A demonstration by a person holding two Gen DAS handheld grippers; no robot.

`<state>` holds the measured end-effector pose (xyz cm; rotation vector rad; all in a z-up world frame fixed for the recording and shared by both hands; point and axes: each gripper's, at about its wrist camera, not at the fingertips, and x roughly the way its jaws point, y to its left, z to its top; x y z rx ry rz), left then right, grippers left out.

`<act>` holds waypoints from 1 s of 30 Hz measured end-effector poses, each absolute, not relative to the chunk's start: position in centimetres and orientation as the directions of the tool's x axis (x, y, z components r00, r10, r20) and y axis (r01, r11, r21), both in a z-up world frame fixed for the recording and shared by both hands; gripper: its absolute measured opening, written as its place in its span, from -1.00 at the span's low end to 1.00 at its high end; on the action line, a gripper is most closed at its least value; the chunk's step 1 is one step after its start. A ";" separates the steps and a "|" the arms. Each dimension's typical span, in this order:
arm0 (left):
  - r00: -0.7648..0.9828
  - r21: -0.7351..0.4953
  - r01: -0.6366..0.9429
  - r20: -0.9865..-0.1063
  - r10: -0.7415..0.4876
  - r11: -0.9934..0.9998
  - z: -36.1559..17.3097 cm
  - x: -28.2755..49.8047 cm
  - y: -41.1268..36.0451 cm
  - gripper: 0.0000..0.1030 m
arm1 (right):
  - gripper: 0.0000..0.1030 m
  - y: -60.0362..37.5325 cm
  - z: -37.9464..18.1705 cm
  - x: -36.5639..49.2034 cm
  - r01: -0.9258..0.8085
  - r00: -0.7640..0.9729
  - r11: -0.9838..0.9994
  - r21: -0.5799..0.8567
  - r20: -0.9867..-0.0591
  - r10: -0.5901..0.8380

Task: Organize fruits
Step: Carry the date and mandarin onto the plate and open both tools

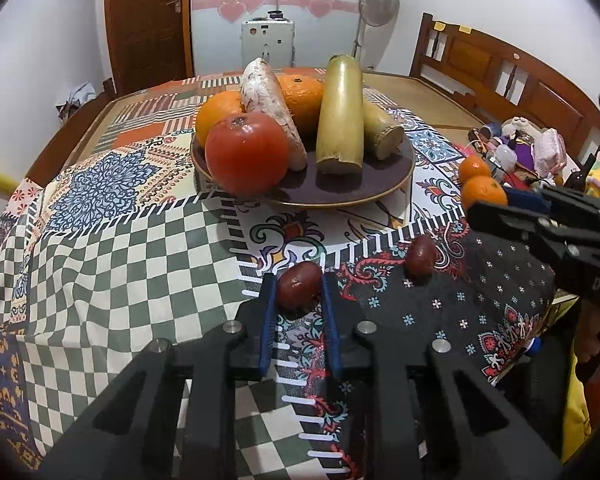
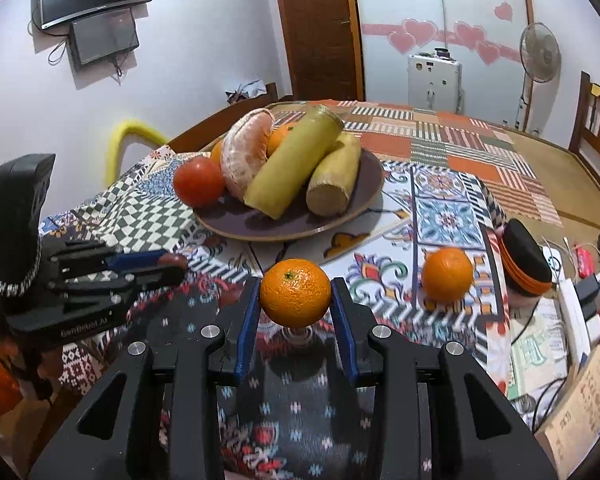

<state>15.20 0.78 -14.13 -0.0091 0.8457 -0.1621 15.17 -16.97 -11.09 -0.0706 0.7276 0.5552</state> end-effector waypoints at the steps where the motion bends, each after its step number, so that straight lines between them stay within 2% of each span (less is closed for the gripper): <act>1: 0.653 -0.070 0.139 -0.743 -0.145 0.988 -14.0 15.2 0.8 -0.59 | -0.38 -16.9 -11.0 15.3 -0.507 0.610 0.853 0.128 -0.646 0.460; 15: 0.736 -0.069 0.160 -0.656 -0.165 0.985 -9.7 17.1 0.5 -0.59 | -0.37 -14.8 -10.0 18.4 -0.532 0.612 0.838 0.118 -0.630 0.477; 30: 0.721 -0.060 0.189 -0.669 -0.180 0.980 -11.3 19.3 -0.4 -0.59 | -0.37 -13.7 -11.8 20.5 -0.547 0.568 0.831 0.101 -0.685 0.457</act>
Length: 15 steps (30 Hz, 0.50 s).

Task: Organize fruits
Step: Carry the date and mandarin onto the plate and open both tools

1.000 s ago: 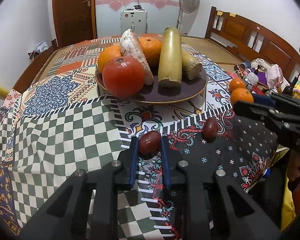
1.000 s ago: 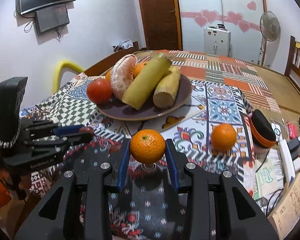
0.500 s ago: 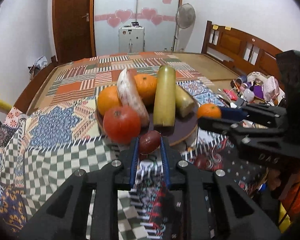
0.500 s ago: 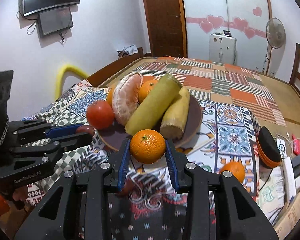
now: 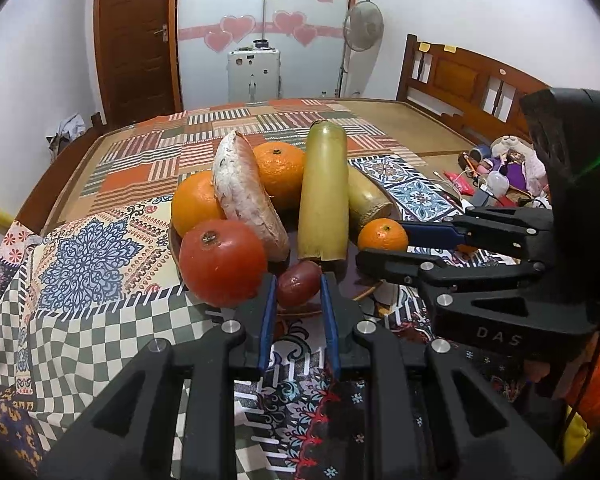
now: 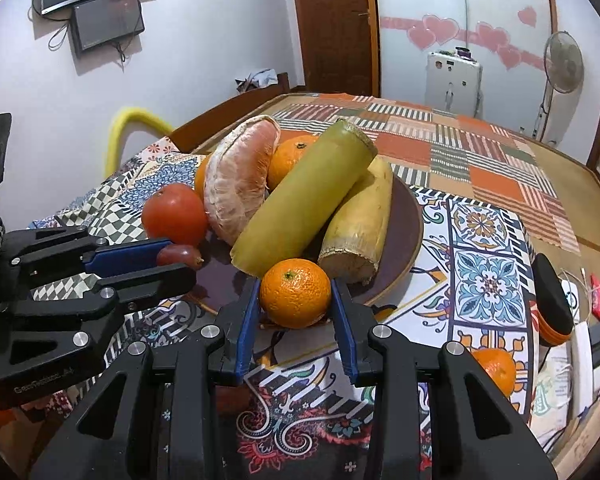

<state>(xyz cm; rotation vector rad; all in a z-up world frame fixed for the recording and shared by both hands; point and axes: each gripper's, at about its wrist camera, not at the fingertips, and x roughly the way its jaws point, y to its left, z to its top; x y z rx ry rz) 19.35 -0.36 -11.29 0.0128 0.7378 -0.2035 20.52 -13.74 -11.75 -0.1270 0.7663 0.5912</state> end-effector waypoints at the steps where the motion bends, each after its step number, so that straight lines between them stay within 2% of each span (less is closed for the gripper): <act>1: 0.719 -0.064 0.190 -0.671 -0.184 0.980 -11.4 19.5 -0.4 -0.58 | -0.37 -13.7 -11.8 20.6 -0.548 0.567 0.830 0.100 -0.686 0.457; 11: 0.710 -0.066 0.198 -0.679 -0.189 0.978 -12.0 19.7 -0.4 -0.55 | -0.37 -13.4 -11.7 20.7 -0.554 0.567 0.828 0.085 -0.690 0.450; 15: 0.707 -0.076 0.199 -0.679 -0.197 0.977 -12.0 19.6 -0.3 -0.48 | -0.19 -13.7 -11.5 20.6 -0.550 0.571 0.830 0.093 -0.684 0.455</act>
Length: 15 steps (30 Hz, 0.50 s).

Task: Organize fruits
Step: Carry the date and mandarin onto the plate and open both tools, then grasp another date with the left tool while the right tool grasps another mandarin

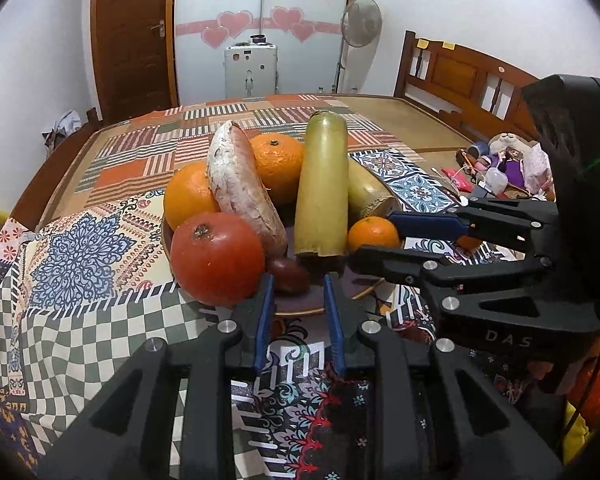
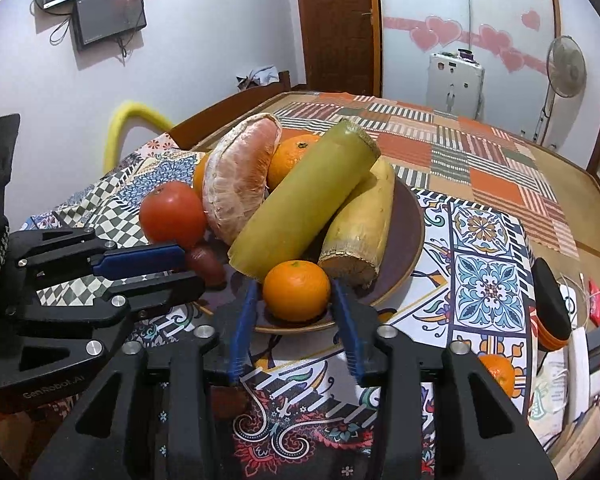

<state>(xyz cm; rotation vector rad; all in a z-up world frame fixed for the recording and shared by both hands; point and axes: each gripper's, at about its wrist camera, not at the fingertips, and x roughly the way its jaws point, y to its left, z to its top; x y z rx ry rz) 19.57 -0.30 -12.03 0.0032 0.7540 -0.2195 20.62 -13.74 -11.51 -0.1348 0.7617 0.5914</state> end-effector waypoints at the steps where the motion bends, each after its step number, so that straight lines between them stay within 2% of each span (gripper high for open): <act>1: 0.707 -0.073 0.198 -0.680 -0.194 0.977 -12.0 19.5 -0.3 -0.46 | -0.19 -13.9 -11.4 20.6 -0.550 0.570 0.830 0.096 -0.683 0.457; 11: 0.728 -0.072 0.196 -0.657 -0.194 0.978 -10.4 17.7 -0.4 -0.43 | -0.19 -16.5 -8.9 17.9 -0.525 0.636 0.847 0.083 -0.623 0.455; 15: 0.730 -0.084 0.202 -0.652 -0.207 0.976 -9.9 16.7 -0.7 -0.25 | -0.19 -18.4 -8.0 16.8 -0.492 0.666 0.868 0.075 -0.610 0.430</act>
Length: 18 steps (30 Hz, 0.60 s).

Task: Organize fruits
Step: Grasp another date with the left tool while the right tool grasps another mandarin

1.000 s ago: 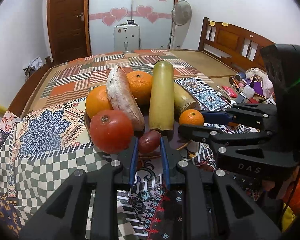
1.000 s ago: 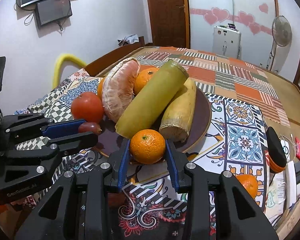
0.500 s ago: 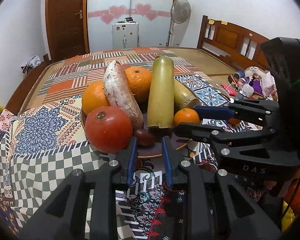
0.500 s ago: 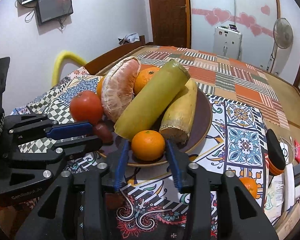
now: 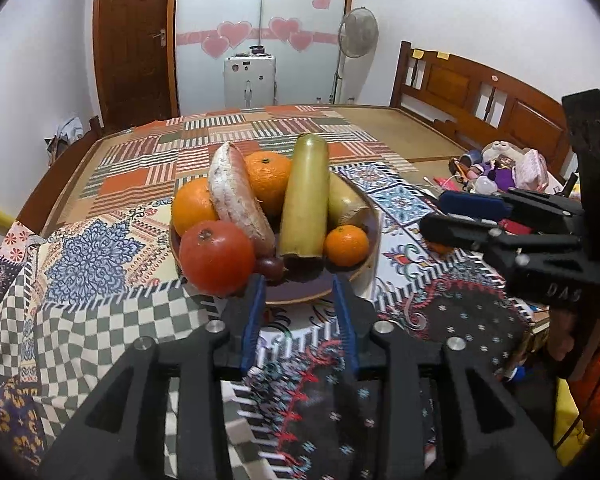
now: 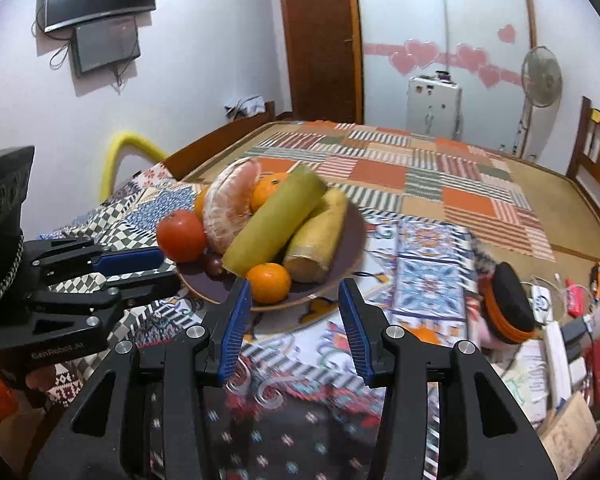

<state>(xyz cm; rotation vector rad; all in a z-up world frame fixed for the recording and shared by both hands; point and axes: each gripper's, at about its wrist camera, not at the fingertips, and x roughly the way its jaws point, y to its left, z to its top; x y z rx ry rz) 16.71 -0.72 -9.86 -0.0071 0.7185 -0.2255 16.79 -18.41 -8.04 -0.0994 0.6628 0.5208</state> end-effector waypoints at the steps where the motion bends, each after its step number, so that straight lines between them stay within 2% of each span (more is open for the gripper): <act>1: 0.727 -0.089 0.207 -0.652 -0.214 0.974 -9.8 16.4 -1.0 -0.22 | -0.18 -19.0 -7.9 16.5 -0.480 0.674 0.875 0.067 -0.610 0.416; 7: 0.697 -0.103 0.234 -0.675 -0.241 0.967 -10.9 15.9 -2.9 -0.21 | -0.19 -21.3 -8.3 15.5 -0.429 0.695 0.902 0.043 -0.622 0.360; 18: 0.619 -0.128 0.257 -0.739 -0.265 0.958 -13.8 16.9 -5.7 -0.21 | -0.18 -23.9 -10.9 15.5 -0.394 0.669 0.916 0.075 -0.660 0.342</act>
